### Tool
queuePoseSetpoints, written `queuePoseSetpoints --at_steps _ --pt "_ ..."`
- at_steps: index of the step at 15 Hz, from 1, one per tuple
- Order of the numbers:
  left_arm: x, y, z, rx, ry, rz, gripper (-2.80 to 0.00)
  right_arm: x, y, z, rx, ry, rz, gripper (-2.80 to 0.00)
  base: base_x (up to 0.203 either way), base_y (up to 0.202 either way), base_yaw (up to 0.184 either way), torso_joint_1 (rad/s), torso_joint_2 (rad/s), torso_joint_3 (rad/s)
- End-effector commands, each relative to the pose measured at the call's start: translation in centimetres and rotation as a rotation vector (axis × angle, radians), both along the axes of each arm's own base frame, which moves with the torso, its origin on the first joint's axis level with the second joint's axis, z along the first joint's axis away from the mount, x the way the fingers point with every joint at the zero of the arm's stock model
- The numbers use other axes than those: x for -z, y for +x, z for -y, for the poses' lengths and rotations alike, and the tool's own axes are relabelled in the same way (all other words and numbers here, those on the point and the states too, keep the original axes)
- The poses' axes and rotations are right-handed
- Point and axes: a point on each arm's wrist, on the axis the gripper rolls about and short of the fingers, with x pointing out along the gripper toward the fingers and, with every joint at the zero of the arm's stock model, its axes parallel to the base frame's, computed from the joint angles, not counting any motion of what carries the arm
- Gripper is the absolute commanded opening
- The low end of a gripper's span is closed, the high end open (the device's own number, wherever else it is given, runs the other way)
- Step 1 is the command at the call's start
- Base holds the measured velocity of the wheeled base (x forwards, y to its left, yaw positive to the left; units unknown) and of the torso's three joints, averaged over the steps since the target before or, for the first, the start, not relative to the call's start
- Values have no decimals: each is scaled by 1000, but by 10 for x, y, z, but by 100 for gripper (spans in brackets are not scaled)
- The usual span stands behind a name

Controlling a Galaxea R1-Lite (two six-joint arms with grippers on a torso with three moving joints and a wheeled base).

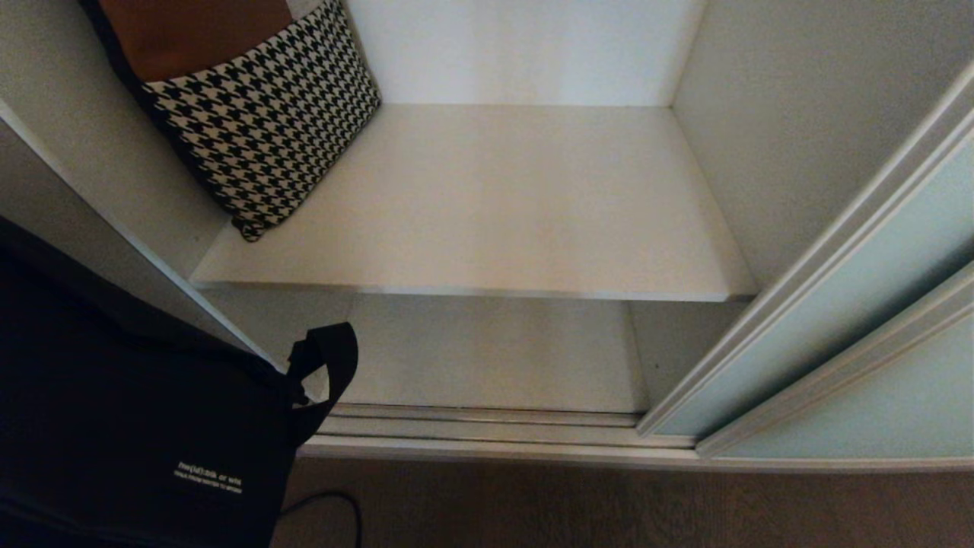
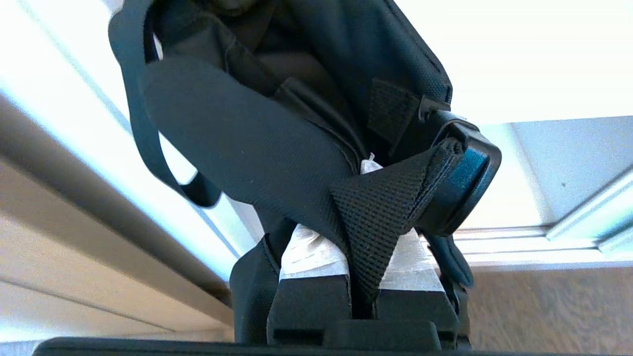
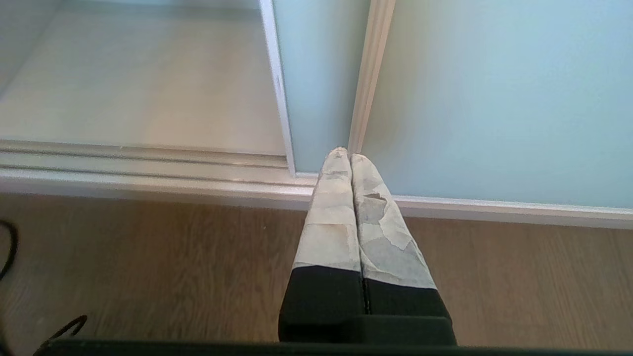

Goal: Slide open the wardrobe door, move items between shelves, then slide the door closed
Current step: Place the bag on the higher shelf

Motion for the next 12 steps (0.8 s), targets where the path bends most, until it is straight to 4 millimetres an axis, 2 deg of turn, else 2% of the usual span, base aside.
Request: queuePoseSetpoints --at_steps 1,7,9,12 --pt "-8 -1 0 1 0 16 -280 0 0 0 -1 0 0 -280 0 0 0 0 0 0" --pt "-52 -8 2 46 14 144 -280 0 0 0 0 0 -1 -280 0 0 0 0 0 0" --pt "-72 -3 2 67 20 165 -280 0 0 0 -1 0 -2 -280 0 0 0 0 0 0" --pt "-106 18 0 106 31 172 -280 0 0 0 0 0 0 -280 0 0 0 0 0 0"
